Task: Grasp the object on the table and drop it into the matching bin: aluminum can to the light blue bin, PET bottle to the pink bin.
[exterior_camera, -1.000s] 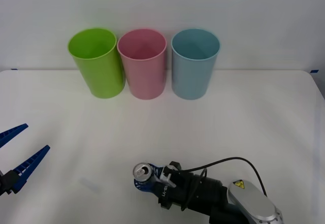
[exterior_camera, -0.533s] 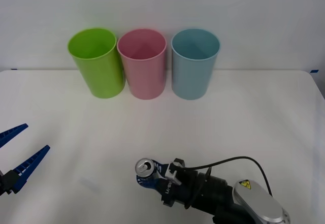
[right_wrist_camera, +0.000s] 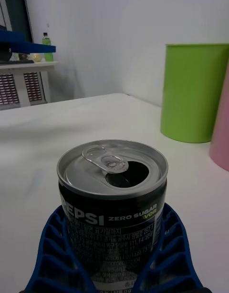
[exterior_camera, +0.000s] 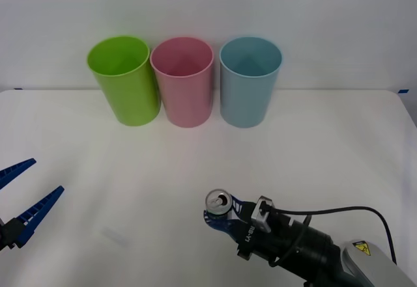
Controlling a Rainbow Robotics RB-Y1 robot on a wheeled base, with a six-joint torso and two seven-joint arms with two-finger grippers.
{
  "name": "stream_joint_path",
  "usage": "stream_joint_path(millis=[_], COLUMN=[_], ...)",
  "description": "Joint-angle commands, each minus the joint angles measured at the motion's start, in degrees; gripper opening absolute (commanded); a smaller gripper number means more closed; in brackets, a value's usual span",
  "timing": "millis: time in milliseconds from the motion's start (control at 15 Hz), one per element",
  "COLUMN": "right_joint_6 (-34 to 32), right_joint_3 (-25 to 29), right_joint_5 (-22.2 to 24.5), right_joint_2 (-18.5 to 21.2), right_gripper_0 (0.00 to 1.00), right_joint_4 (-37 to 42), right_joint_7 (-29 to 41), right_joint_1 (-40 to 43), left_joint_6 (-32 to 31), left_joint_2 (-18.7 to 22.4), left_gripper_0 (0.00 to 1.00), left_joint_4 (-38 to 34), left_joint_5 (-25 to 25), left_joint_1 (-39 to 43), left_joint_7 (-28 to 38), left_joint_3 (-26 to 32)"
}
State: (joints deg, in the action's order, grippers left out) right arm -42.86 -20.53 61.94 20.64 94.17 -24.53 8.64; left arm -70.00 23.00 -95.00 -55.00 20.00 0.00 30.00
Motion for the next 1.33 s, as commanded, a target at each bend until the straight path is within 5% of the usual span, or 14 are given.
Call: stream_joint_path(millis=[67, 533, 867, 1333], right_joint_6=[-0.47, 0.32, 2.34, 13.85], right_joint_3=[4.45, 14.03, 20.1, 20.45], right_joint_5=[-0.15, -0.42, -0.24, 1.69], right_joint_2=[1.25, 1.51, 1.51, 5.2], right_gripper_0=[0.0, 0.0, 0.0, 0.0], right_joint_4=[4.88, 15.51, 17.45, 14.63], right_joint_7=[5.37, 21.27, 31.73, 34.99], right_joint_1=[3.22, 5.24, -1.17, -12.86], left_joint_6=[0.0, 0.0, 0.0, 0.0], left_joint_2=[0.0, 0.0, 0.0, 0.0], left_gripper_0=[1.0, 1.0, 1.0, 1.0], left_joint_4=[0.0, 0.0, 0.0, 0.0], left_joint_5=[0.0, 0.0, 0.0, 0.0], left_joint_1=[0.0, 0.0, 0.0, 0.0], left_joint_7=[0.0, 0.0, 0.0, 0.0], left_joint_3=[0.0, 0.0, 0.0, 0.0])
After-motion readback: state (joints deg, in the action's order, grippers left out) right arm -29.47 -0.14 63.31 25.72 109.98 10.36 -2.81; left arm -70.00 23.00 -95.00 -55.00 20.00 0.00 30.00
